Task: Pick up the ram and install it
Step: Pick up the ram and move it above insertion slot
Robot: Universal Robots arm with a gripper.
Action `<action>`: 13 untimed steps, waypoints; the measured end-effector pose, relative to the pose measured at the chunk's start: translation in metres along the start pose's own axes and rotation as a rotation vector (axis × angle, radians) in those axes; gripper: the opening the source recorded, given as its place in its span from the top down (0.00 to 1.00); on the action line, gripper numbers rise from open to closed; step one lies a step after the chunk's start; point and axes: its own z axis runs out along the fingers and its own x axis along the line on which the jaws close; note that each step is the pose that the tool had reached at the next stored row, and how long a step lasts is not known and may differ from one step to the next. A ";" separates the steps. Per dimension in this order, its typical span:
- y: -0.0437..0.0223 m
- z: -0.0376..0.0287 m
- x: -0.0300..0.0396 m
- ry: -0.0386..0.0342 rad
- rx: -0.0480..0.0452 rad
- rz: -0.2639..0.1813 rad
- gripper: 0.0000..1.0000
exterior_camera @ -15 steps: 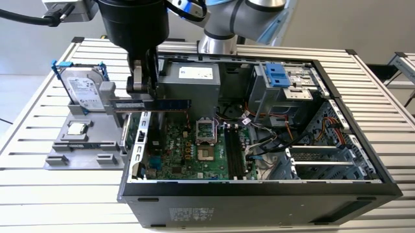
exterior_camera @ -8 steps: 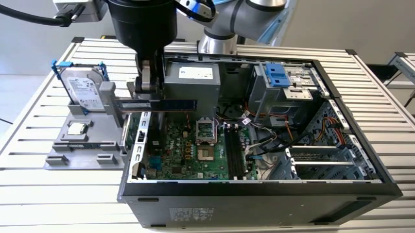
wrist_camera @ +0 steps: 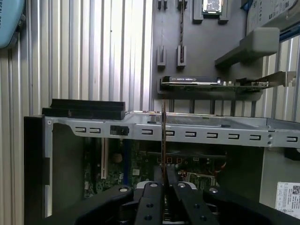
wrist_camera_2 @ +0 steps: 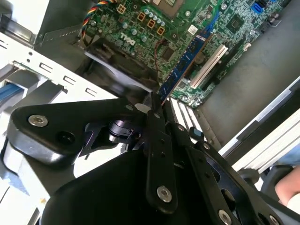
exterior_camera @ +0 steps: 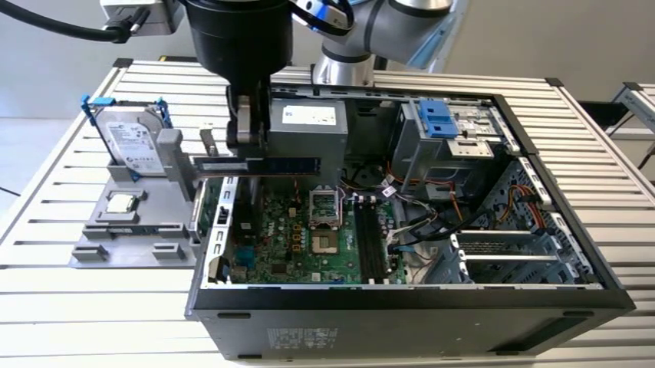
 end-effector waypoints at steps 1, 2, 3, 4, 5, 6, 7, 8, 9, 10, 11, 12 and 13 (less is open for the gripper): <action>-0.0013 0.0000 0.0000 0.0000 0.0000 0.000 1.00; -0.0025 0.0000 0.0000 0.0000 0.0000 0.000 1.00; -0.0038 0.0000 0.0000 0.0000 0.0000 0.000 1.00; -0.0050 0.0001 0.0001 -0.0001 0.0000 0.000 1.00; -0.0062 0.0001 0.0001 0.0000 0.0000 0.000 1.00; -0.0074 0.0000 0.0001 0.0000 0.0000 0.000 1.00; -0.0085 0.0001 0.0002 0.0000 0.0000 0.000 1.00; -0.0097 0.0001 0.0002 0.0000 0.0000 0.000 1.00; -0.0108 0.0001 0.0002 0.0000 0.0000 0.000 1.00; -0.0118 0.0001 0.0002 0.0000 0.0000 0.000 1.00; -0.0129 0.0001 0.0002 0.0000 0.0000 0.000 1.00; -0.0141 0.0001 0.0003 0.0000 0.0000 0.000 1.00; -0.0153 0.0001 0.0003 0.0000 0.0000 0.000 1.00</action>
